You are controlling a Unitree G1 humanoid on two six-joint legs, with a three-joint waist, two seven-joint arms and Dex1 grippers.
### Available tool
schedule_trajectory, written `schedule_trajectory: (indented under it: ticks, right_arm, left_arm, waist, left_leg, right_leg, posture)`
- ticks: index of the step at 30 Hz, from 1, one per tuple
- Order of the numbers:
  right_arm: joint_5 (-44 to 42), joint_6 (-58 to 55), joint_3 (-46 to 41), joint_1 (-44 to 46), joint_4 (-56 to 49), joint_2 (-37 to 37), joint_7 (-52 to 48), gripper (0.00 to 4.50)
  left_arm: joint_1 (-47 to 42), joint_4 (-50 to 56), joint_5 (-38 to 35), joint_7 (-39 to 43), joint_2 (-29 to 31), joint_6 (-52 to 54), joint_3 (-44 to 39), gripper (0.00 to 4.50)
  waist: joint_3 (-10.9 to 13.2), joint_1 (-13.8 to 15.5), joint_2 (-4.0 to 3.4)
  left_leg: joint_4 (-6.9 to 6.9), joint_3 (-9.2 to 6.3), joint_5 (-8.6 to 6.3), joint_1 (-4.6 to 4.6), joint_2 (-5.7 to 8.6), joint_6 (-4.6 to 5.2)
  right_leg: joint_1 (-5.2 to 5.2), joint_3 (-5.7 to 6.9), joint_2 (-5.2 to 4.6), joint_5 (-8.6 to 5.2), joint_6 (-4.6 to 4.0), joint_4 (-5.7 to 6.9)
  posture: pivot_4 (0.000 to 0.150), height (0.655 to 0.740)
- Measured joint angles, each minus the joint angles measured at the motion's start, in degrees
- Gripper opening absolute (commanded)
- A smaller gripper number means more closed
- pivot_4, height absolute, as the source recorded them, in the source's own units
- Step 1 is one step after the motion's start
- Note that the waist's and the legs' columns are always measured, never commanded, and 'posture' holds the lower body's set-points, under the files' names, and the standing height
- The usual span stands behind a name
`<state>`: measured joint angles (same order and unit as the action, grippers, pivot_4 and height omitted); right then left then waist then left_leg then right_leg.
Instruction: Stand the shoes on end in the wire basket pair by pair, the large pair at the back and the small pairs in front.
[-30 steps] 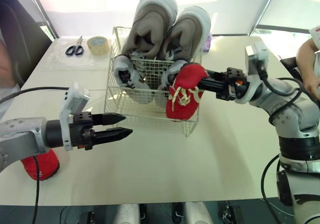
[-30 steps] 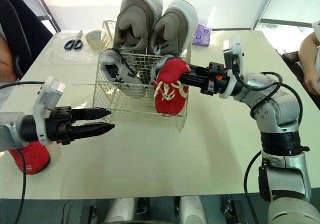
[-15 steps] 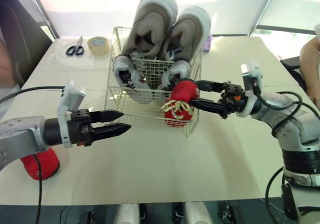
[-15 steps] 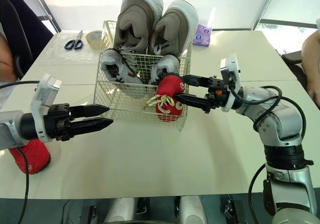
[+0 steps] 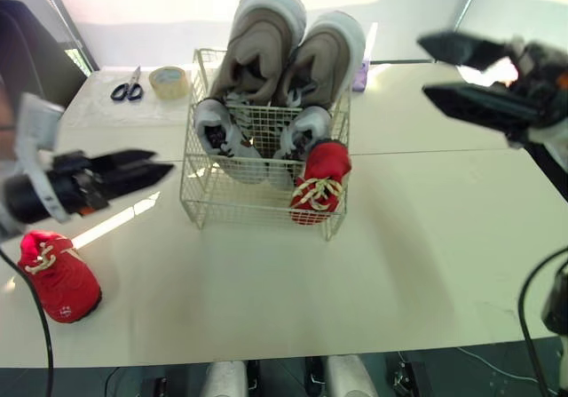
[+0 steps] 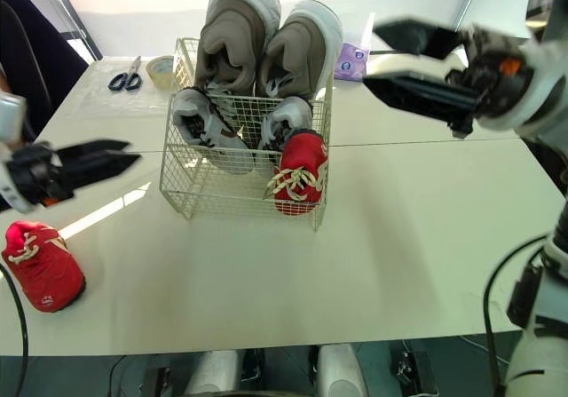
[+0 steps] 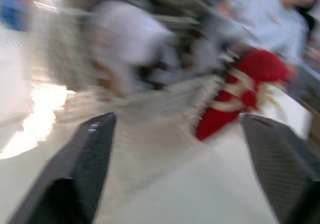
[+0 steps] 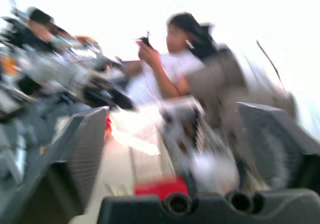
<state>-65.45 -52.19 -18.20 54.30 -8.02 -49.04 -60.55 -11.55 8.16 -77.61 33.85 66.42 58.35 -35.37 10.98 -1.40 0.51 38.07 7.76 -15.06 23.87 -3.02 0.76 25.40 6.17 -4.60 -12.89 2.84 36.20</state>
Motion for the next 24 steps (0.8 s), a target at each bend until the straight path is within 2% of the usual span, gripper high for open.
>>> schedule_trajectory:
  ticks: [3, 6, 10, 13, 17, 24]
  right_arm:
    - [-9.4, -5.8, 7.7, 0.8, -5.5, 9.3, 0.3, 4.5]
    - [-12.0, -9.0, 12.4, -4.0, -7.4, 11.9, 0.0, 4.5]
    - [-3.0, -6.7, 20.5, -12.8, -14.7, 6.4, -8.7, 4.5]
    - [-0.6, -5.6, 22.2, -15.0, -17.6, 4.9, -12.9, 4.5]
    - [-0.6, -5.3, 22.1, -15.0, -19.1, 3.1, -14.9, 4.5]
    - [0.0, -5.1, 22.0, -15.5, -19.2, 0.4, -16.4, 4.5]
  left_arm:
    - [8.5, -6.5, 12.1, -0.1, 2.7, -1.5, -8.0, 4.45]
    - [17.0, -6.5, 18.9, 1.3, 1.5, -0.9, -16.5, 4.45]
    - [32.9, -1.4, 24.6, 4.0, -6.8, 1.2, -30.0, 4.45]
    - [41.3, 1.1, 26.4, 5.3, -15.0, 1.8, -32.2, 4.45]
    - [43.7, 2.9, 26.3, 5.8, -20.9, 2.0, -32.3, 4.45]
    - [36.2, 1.2, 27.5, 3.0, -22.0, 0.4, -26.8, 4.45]
  waist:
    - [0.0, -0.9, 0.09]
    - [-0.1, -0.6, 0.14]
    - [-0.1, 0.2, 0.18]
    - [-0.1, 0.4, 0.25]
    - [-0.4, 1.4, 0.67]
    - [-0.7, 2.0, 0.79]
  left_leg:
    - [-0.11, 0.0, 0.07, -0.01, -0.16, -0.12]
    - [-0.05, 0.0, 0.18, 0.36, -0.01, -0.32]
    - [0.02, 0.25, -0.07, 0.52, 0.29, 0.06]
    - [0.11, 0.27, -0.17, 0.51, 0.33, 0.14]
    - [0.15, -0.03, -0.34, 0.47, 0.25, 0.1]
    - [0.14, 0.0, -0.33, 0.49, 0.19, 0.1]
  right_leg:
    - [0.03, 0.03, -0.04, -0.02, -0.07, 0.07]
    - [0.23, 0.15, -0.2, -0.02, -0.07, -0.01]
    - [0.35, 0.18, -0.77, -0.04, 0.04, -0.15]
    - [0.34, 0.2, -0.89, -0.05, 0.07, -0.14]
    - [0.56, 0.35, -0.94, -0.1, -0.35, -0.18]
    - [0.68, 0.34, -0.96, 0.04, -0.56, -0.17]
  posture:
    - [0.15, 0.74]
    - [0.15, 0.74]
    - [0.15, 0.74]
    - [0.15, 0.74]
    - [0.15, 0.74]
    - [0.15, 0.74]
